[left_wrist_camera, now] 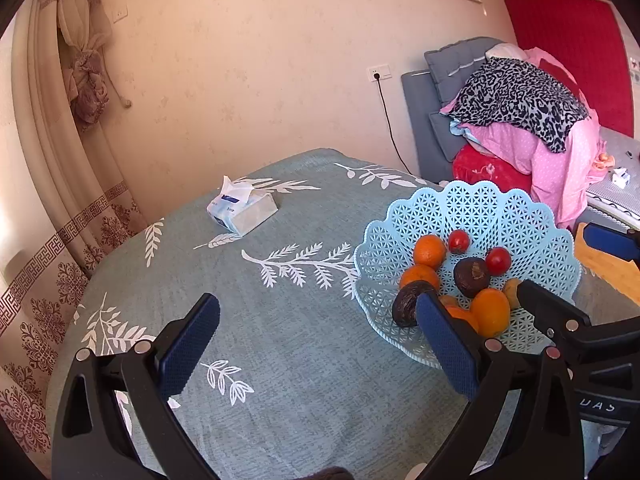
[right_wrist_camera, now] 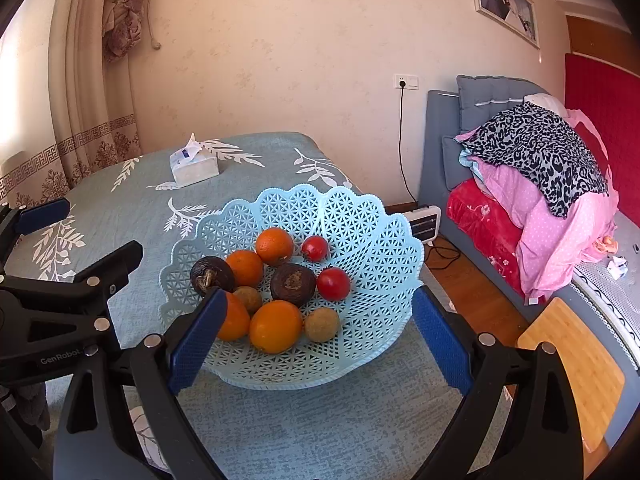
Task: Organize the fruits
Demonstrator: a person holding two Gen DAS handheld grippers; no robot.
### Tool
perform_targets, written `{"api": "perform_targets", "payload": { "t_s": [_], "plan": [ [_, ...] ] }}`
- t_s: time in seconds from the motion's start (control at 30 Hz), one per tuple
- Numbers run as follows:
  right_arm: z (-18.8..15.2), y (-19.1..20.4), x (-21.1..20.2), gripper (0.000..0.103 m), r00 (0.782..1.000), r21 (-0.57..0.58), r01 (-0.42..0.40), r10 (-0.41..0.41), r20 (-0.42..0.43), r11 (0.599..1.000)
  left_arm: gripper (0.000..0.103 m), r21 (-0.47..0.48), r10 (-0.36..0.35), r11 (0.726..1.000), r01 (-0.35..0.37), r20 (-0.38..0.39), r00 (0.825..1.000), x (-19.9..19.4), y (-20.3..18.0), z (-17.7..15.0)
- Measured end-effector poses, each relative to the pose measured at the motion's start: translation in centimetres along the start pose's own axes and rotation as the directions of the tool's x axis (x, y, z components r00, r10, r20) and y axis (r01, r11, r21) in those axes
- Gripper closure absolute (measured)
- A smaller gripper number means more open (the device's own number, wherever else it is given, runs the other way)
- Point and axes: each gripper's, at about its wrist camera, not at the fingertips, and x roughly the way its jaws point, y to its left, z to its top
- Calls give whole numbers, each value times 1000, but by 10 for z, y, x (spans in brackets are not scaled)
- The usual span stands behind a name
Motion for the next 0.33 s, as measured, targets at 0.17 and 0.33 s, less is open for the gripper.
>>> {"api": "perform_targets", "payload": {
  "t_s": [0.17,0.33],
  "plan": [
    [0,2,0,8,1000,-1,-4,4,0,1000,5,-20,-1,1000,1,-25,1000,1,5,-1],
    [0,10,-6,8,1000,-26,0,0,13,1000,5,-58,21,998,-23,-46,999,-1,20,-7]
  ]
}}
